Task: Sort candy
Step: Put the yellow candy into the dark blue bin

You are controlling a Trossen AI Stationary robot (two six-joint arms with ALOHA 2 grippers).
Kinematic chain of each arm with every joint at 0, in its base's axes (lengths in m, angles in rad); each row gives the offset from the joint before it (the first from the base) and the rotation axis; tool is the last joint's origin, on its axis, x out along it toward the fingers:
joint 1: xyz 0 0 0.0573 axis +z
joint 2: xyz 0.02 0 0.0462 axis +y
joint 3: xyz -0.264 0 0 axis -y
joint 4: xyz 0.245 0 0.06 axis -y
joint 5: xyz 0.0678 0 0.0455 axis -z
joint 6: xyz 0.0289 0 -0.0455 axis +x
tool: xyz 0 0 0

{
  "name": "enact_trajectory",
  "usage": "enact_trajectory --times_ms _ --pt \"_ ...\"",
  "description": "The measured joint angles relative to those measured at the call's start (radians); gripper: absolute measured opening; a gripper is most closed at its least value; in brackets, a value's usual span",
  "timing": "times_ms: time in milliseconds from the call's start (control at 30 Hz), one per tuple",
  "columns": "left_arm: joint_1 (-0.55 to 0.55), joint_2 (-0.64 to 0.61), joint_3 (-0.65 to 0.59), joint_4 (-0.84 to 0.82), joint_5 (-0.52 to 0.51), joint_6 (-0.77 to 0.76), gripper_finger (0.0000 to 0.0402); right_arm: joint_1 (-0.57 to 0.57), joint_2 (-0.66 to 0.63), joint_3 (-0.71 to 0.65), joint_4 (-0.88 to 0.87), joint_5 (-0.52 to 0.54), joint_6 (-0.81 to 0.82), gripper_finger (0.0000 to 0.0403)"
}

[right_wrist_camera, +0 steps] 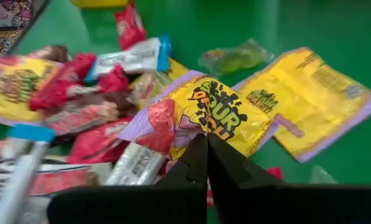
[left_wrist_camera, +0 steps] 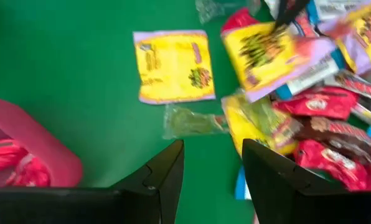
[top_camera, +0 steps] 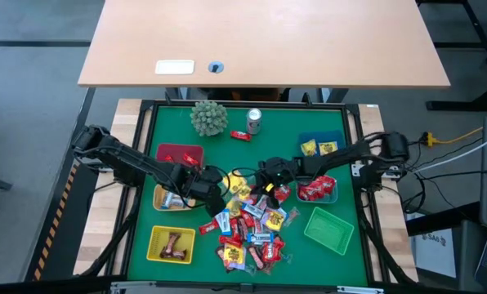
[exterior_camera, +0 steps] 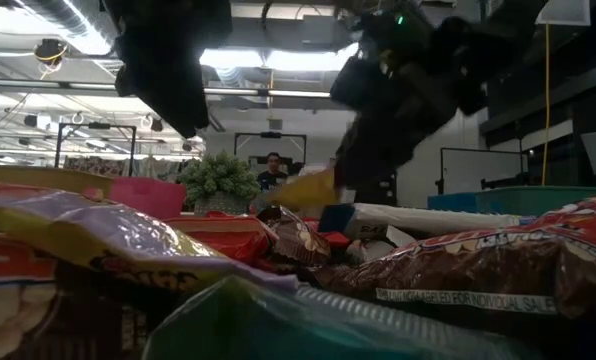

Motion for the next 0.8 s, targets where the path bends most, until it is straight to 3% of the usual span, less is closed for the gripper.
enact_trajectory --times_ms 233,467,633,800 --pt "0.012 0.0 0.0 0.001 -0.073 0.001 0.0149 0.0 -0.238 0.0 -0.194 0.046 -0.009 0.0002" --pt "0.028 0.0 0.0 0.008 -0.082 0.0 0.0149 -0.008 -0.471 0.0 -0.388 0.132 -0.049 0.0002" --pt "0.038 0.0 0.0 0.029 -0.087 0.005 0.0149 -0.029 -0.644 0.0 -0.586 0.307 -0.061 0.0001" --pt "0.044 0.0 0.0 0.118 -0.115 0.117 0.0149 -0.057 -0.767 0.0 -0.789 0.552 -0.042 0.0002"
